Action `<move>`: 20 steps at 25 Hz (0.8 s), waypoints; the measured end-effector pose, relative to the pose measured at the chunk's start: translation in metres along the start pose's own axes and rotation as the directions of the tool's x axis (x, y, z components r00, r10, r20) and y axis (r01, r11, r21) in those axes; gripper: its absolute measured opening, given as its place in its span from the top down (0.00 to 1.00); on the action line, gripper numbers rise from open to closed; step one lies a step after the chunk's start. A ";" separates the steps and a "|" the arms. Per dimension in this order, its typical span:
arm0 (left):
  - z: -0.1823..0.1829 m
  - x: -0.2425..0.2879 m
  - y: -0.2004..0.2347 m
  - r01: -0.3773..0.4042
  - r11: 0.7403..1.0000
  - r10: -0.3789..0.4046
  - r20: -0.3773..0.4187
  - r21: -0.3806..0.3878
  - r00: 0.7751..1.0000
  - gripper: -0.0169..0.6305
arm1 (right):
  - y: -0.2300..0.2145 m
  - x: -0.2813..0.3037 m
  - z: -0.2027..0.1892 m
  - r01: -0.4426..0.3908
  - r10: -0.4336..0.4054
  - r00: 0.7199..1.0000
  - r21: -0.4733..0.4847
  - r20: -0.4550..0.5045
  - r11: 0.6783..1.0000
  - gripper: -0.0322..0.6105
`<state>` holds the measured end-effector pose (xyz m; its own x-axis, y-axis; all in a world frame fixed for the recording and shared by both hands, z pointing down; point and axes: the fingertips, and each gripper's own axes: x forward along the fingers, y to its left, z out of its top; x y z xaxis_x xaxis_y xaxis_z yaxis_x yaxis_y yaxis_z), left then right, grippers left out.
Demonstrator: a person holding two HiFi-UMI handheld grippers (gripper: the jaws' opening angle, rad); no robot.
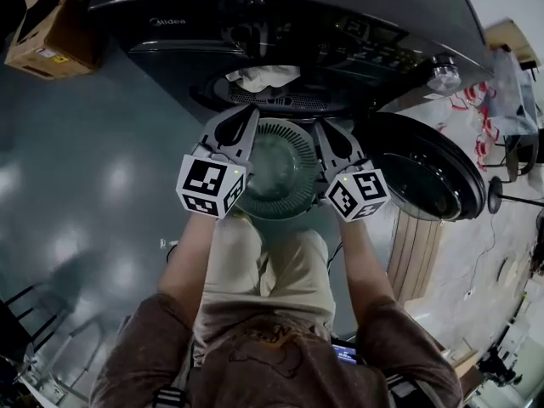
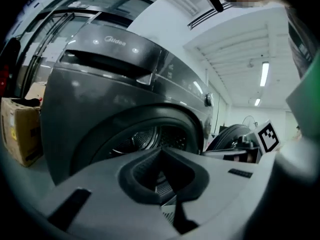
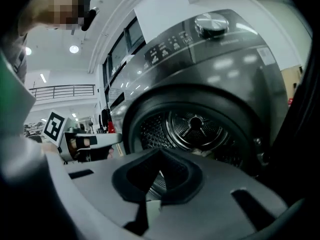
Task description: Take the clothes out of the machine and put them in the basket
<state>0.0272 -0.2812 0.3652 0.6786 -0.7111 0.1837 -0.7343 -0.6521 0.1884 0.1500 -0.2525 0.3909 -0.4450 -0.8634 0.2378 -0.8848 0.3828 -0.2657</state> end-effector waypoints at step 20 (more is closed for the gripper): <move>-0.107 -0.004 -0.011 -0.057 0.996 0.051 0.089 0.072 0.995 0.97 | -0.021 0.016 -0.101 -0.096 0.105 0.991 -0.105 0.088 0.990 0.95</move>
<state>0.0342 -0.2431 0.4657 0.6366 -0.7638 0.1067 -0.7710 -0.6277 0.1073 0.1471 -0.2412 0.4948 -0.5216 -0.8440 0.1251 -0.8477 0.4962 -0.1875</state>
